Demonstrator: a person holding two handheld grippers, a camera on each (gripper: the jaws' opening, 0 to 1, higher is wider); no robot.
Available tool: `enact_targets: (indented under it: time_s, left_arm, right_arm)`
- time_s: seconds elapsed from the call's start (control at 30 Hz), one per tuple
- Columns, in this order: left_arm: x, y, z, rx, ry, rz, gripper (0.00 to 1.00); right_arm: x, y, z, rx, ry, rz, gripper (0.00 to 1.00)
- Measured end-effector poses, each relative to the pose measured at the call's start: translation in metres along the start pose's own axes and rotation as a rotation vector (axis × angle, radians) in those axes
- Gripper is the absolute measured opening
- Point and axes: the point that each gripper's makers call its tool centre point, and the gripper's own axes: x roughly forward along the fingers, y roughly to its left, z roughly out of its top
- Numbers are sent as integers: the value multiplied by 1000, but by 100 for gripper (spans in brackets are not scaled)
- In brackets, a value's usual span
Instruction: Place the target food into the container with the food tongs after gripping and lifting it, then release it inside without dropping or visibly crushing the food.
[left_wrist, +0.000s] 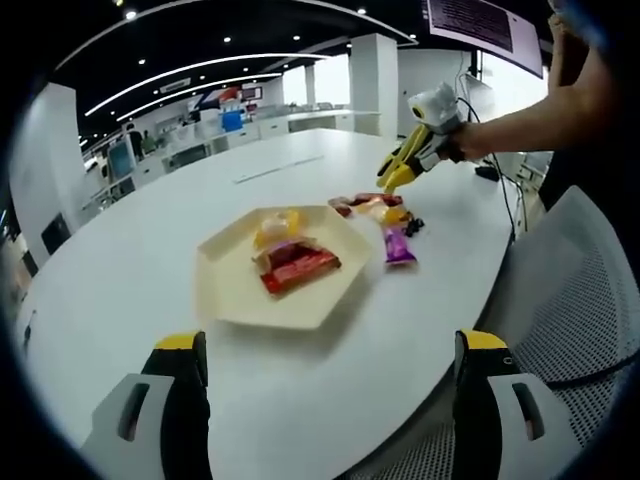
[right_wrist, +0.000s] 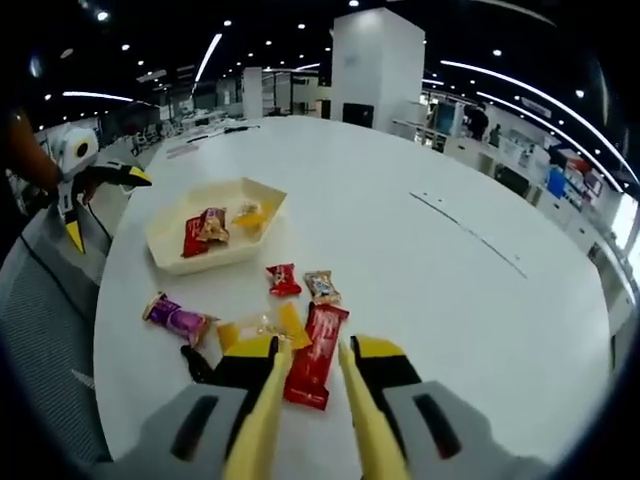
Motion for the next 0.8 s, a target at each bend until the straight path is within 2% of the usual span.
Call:
enact_targets:
  time_s: [0.1, 0.2, 0.33, 0.47, 0.57, 0.7, 0.73, 0.77, 0.8]
  left_arm:
    - [1, -1, -3, -4, 15, -9, 99]
    - [2, -5, -5, 7, 25, -26, 99]
    - [1, -2, -4, -5, 20, -16, 99]
    - [2, -2, -5, 1, 21, -17, 99]
    - [1, -2, -5, -1, 20, -20, 99]
    - [1, -3, -6, 5, 26, -23, 99]
    - [1, -2, -7, 4, 29, -24, 99]
    - [2, -3, -7, 4, 30, -25, 99]
    - [2, -3, -7, 6, 30, -28, 99]
  right_arm:
    - [3, 0, -6, -30, 27, 0, 28]
    - [3, -2, -5, -19, 18, -2, 28]
    - [1, -10, -6, -3, 22, -12, 28]
    - [2, -7, 2, -1, 8, 5, 28]
    - [12, -4, -5, -39, 60, 12, 28]
    - [19, -2, -10, -55, 93, 9, 28]
    - [17, -3, -6, -28, 67, 13, 27]
    - [15, -8, -11, 3, 94, 0, 26]
    - [14, -9, -11, -8, 92, 1, 25]
